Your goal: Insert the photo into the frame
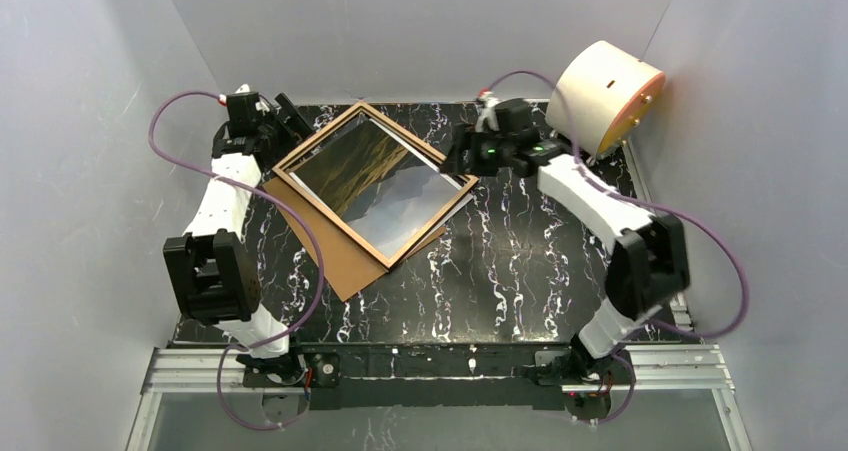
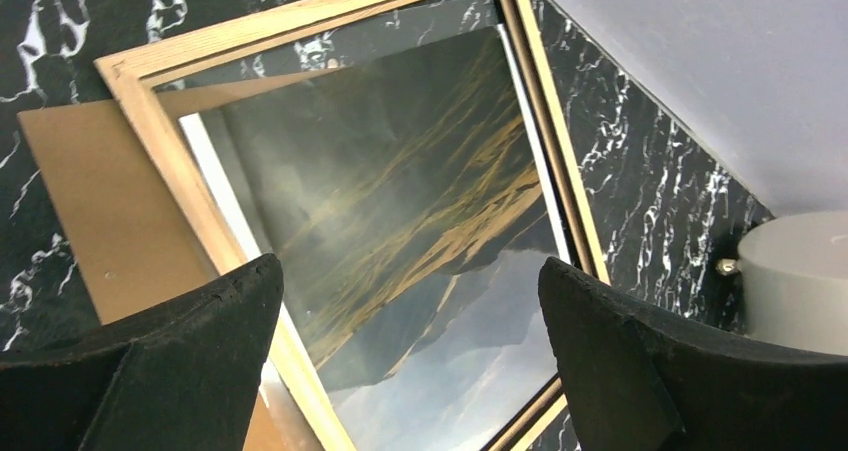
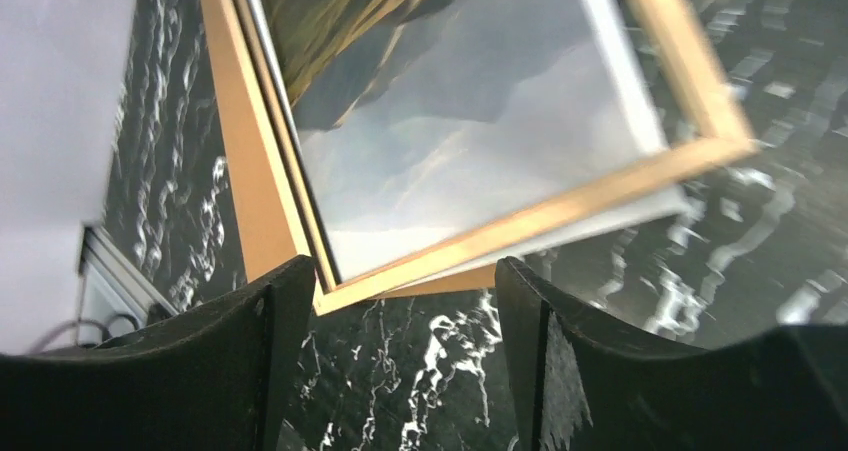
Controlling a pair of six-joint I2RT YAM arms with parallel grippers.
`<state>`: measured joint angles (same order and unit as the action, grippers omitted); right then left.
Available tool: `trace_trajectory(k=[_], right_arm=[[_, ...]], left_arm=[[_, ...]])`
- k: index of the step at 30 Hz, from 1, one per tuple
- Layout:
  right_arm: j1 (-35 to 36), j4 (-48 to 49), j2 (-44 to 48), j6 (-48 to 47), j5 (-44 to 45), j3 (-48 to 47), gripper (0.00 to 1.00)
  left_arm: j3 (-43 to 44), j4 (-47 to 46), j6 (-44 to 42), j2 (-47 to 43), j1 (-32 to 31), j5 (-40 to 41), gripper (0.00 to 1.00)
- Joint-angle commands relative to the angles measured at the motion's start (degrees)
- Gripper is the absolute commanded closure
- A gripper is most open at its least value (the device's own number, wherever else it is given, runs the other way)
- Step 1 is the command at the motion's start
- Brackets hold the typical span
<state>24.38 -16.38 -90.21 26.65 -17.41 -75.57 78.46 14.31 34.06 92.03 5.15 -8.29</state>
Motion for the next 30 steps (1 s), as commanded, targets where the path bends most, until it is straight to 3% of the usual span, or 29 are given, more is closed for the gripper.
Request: trace_trajectory(k=[1,6,13,20,30], right_arm=[[12.03,-5.55,-8.94,-5.88,5.38,-12.34,0.26],[21.15,-14.57,-22.93,-11.21,7.36,-28.08,0.24],[28.56,-23.29,-38.18,-14.78,10.11,-47.42,0.2],[31.66,-21.15,-44.67,-13.7,11.61,-49.11,0.21],[33.85,-20.73,-49.09,-13.64,12.45,-48.28,0.4]], left_arm=[[0.92,7.14,-0.92,-4.73,0.04,6.03,0.03],[0.0,15.74,0.14,-7.18,0.04,18.92,0.02],[-3.39,23.85,3.43,-9.11,0.09,23.31,0.04],[-7.21,26.39,5.11,-11.79,0.29,27.46,0.04],[-10.14,27.27,5.75,-10.32,1.35,25.96,0.04]])
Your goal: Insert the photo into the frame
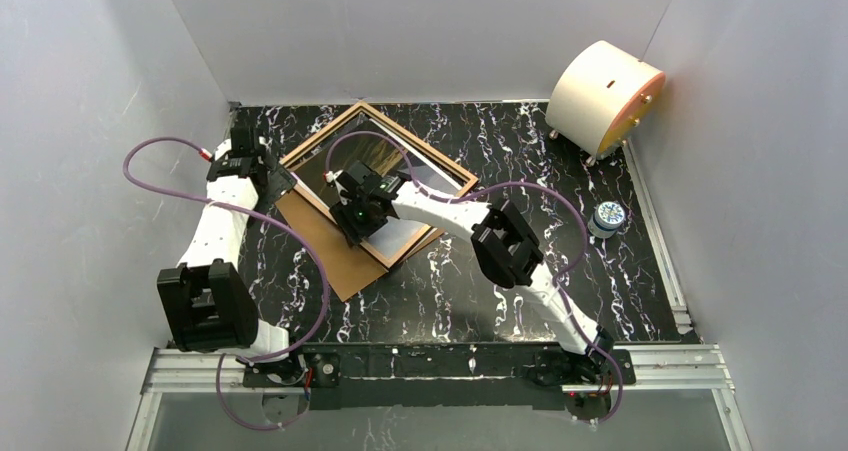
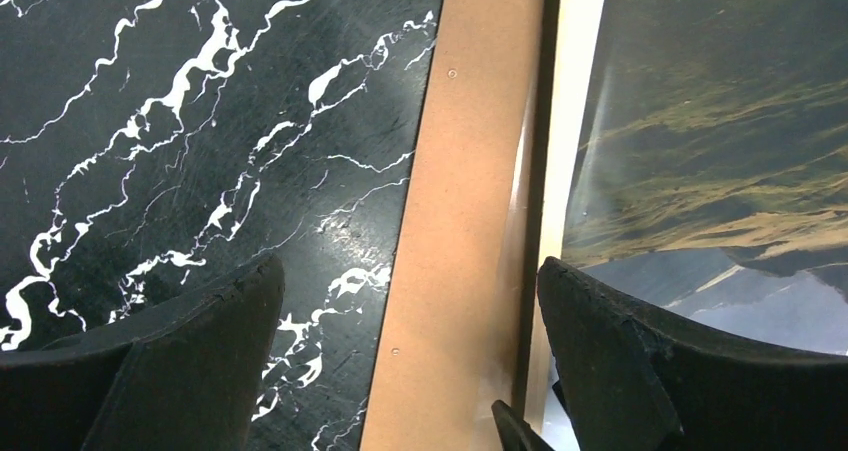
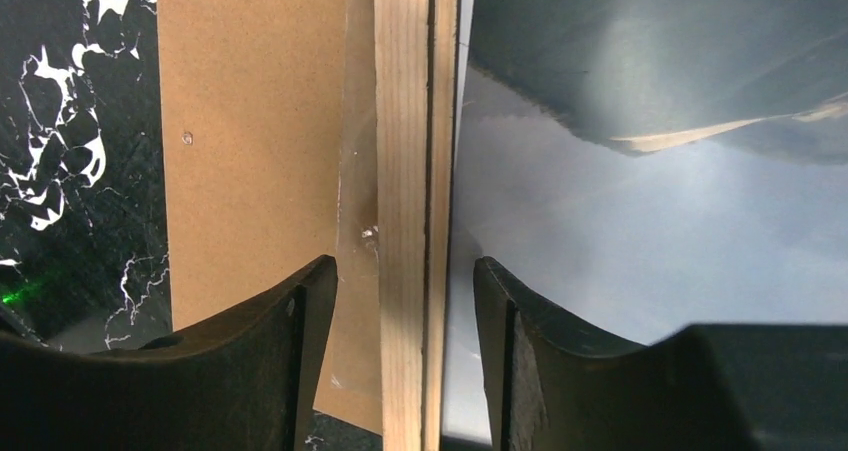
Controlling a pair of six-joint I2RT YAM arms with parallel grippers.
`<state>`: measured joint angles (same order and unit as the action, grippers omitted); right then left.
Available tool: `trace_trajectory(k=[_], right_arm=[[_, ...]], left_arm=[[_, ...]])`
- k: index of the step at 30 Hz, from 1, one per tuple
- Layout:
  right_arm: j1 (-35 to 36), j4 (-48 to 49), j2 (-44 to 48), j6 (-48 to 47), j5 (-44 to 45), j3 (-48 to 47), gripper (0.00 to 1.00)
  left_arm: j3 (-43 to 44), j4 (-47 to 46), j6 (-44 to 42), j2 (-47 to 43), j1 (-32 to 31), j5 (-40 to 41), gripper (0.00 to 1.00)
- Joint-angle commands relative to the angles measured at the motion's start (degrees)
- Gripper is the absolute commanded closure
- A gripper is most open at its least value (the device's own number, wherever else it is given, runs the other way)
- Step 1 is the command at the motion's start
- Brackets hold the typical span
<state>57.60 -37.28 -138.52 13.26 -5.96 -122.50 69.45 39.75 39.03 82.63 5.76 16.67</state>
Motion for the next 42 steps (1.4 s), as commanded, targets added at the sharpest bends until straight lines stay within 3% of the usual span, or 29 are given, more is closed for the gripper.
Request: trace_trajectory(k=[1,8,13,18,30,42], right_arm=[[0.8,0.11,-0.99,-0.33,1.57,-1.34,0.45],[2.51,0.36,-1.04,-1.12,7.07,0.28,0.53],[3.27,-0.18,-0.04,-1.13,12.63,0.4,0.81],[3.24,0.02,3.6,-1.04,9.17,0.35,0.96],[2.46,1.24,11.04,1.63,-4.42,-2.17,0.98],[-4.33,3.93,18.14,7.24,-13.0,2.73,0.98]], left_arm=[[-1.41,1.68,0.79,-0.77,0.8,0.65,0.04],[-2.26,0.68,1.13,0.04,1.47,-2.04,0.04],[-1.48,-1.27,1.86,-0.33,1.8,-6.1,0.04],[-0.83,-1.89,2.18,0.87,1.88,-11.19,0.03],[0.07,-4.04,-1.9,1.58,2.15,-24.82,0.02],[3.49,-4.31,-2.48,2.34,2.19,-33.88,0.04]])
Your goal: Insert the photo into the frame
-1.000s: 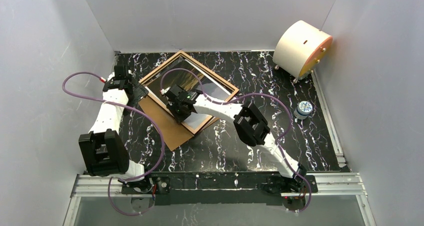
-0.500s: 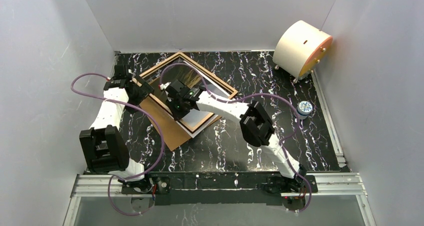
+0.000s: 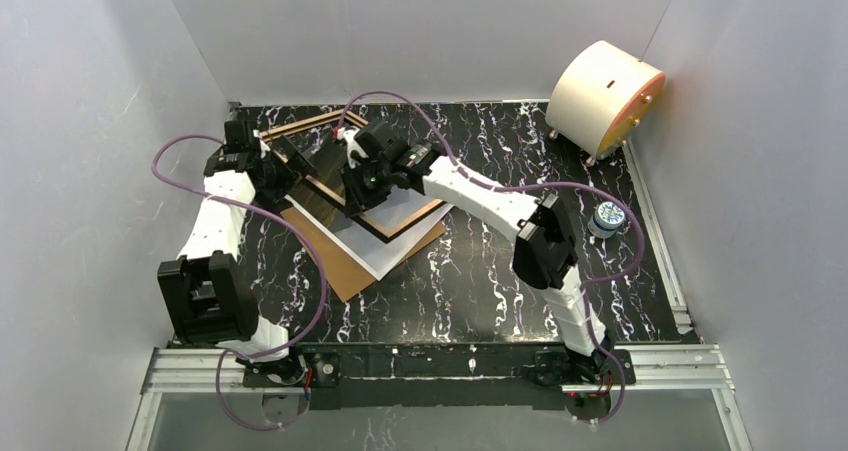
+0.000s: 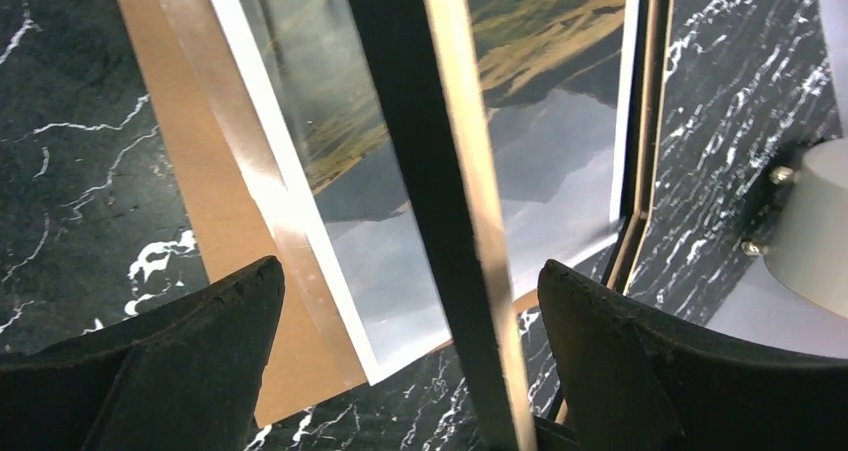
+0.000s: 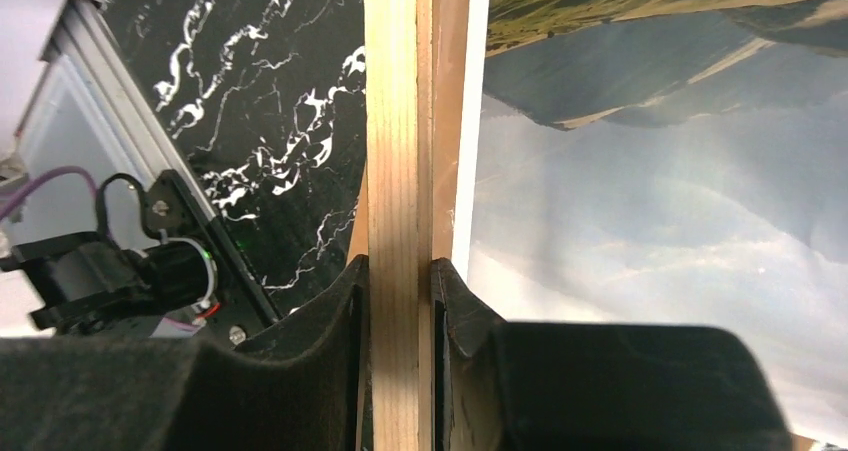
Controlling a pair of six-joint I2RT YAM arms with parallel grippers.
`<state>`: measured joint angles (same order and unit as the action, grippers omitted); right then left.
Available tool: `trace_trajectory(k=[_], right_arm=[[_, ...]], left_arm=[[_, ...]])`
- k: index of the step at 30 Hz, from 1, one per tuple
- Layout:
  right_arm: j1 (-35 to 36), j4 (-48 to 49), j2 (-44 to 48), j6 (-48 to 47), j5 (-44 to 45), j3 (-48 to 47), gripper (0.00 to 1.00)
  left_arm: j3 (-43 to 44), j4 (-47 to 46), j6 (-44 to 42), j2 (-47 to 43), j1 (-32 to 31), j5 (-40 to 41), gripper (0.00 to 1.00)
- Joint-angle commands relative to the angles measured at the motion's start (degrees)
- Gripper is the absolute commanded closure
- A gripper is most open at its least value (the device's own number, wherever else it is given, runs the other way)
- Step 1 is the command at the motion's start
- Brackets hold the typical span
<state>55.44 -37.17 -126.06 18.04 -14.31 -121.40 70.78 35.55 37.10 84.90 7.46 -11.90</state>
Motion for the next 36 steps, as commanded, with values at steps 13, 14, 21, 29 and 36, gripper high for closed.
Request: trace_trajectory(k=[13,14,21,29,36], right_arm=[[-4.97,6.32,8.93,6.4,-7.81,6.28,0.98],[-5.06,6.52,9.06,6.67,-8.11,6.47,0.98],[-5.13,7.47,8.9,9.96,-10.41,7.31,0.98],[-5.08,9.67,9.07,11.39,-10.44,10.27,0.98],[-5.17,10.31,10.31,10.89,-8.79,12.72,0.86]], left_arm=[[1.52,-5.55,3.81,4.81,0.4,-14.56,0.37],[1.58,-5.87,4.07,5.12,0.46,-15.12,0.4],[1.61,-7.99,5.31,7.34,0.34,-16.96,0.55],[2.03,-9.59,5.01,10.66,-0.44,-17.61,0.5],[3.93,-12.45,5.44,12.28,-0.84,-18.69,0.83]])
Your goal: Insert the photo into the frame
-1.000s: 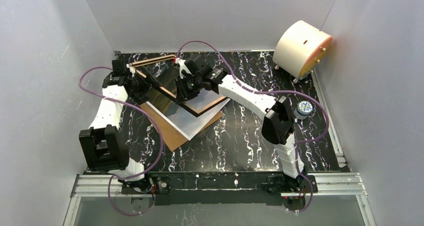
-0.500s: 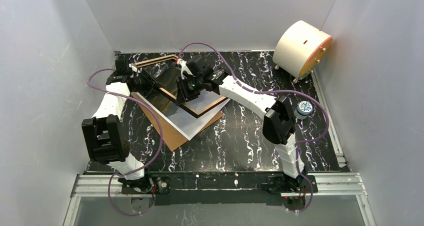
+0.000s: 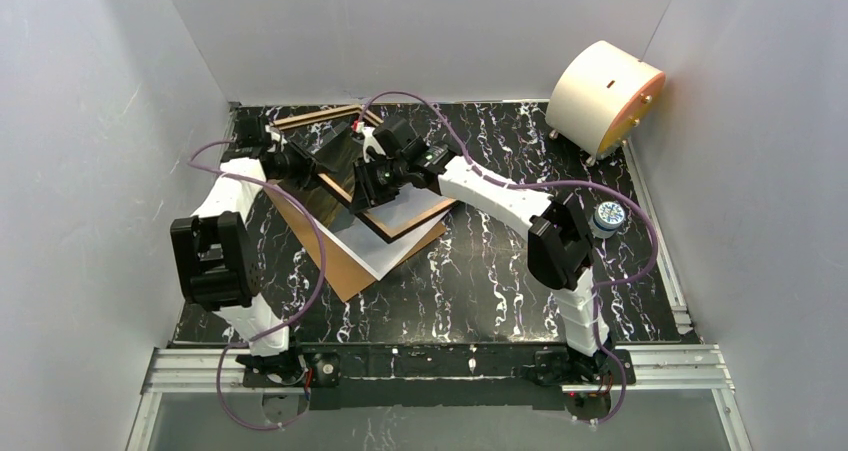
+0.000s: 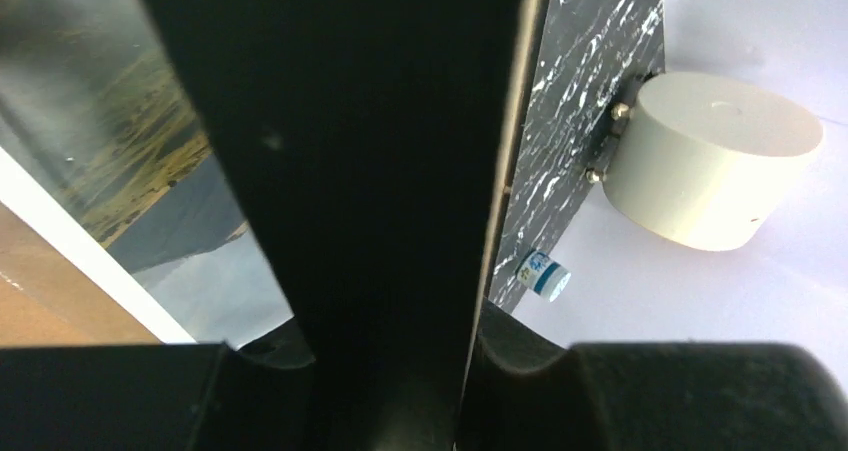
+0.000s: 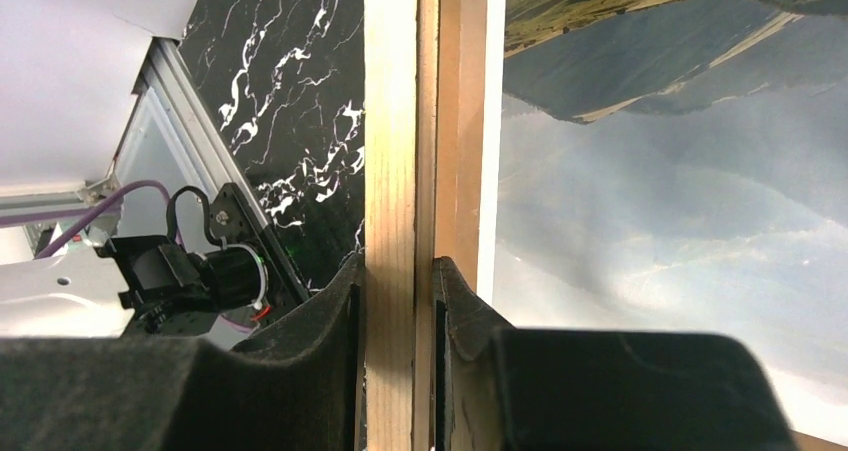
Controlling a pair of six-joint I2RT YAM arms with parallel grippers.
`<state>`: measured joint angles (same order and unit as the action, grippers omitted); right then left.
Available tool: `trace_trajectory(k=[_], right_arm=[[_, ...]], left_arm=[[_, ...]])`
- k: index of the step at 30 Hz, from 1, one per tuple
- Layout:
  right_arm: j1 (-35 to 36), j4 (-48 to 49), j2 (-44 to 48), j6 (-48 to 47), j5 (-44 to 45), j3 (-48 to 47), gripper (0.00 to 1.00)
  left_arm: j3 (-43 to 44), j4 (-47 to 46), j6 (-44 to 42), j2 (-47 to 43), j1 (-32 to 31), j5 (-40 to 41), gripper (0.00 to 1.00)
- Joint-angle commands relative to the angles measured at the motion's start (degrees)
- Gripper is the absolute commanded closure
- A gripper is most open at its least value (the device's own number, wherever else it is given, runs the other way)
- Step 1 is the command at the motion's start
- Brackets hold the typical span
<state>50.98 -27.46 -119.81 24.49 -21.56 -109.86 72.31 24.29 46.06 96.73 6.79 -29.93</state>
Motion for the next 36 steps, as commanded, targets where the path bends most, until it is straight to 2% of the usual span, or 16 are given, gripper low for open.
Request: trace_trajectory(k=[1,5,7,13,18,20,26,33,36], right_arm=[[-0.85,0.81,4.32,4.23,-1.24,1.53,0.82],[-1.79,0.26,5.26,3.55,0.39,1.67,0.53],[-2.91,0.26,6.14,3.78,0.35,2.14,0.45],[-7.39,5.49,12.59,5.3,0.69,8.42,0.27],[-11.58,8.19,19.57,6.93,3.68,17.76,0.23],[-13.58,7.79,22.29,7.27,4.89,20.95,0.23],[-18.21,5.22,28.29,7.54,7.59,28.95,0.23],[-19.25,7.9,30.92,8.44,3.59,36.98,0.21],[-19.18,11.1,29.54,9.38,-0.86,38.64,0.14]], left_arm=[[2.64,-1.73,-3.5,0.66,-0.15,-0.99,0.87],[3.45,-4.35,-3.66,1.55,-0.49,-3.6,0.97],[4.06,-5.84,-5.08,2.0,-0.99,-5.29,1.0],[5.33,-7.98,-10.09,3.56,-2.85,-10.18,1.0],[6.05,-10.09,-12.48,5.08,-5.94,-13.71,1.0],[6.73,-10.52,-12.87,6.45,-9.0,-15.03,1.0],[8.38,-14.6,-8.55,10.74,-14.83,-15.67,1.0],[10.29,-18.36,0.08,16.38,-20.27,-12.25,0.99],[9.3,-21.54,3.1,17.52,-22.78,-10.65,0.97]])
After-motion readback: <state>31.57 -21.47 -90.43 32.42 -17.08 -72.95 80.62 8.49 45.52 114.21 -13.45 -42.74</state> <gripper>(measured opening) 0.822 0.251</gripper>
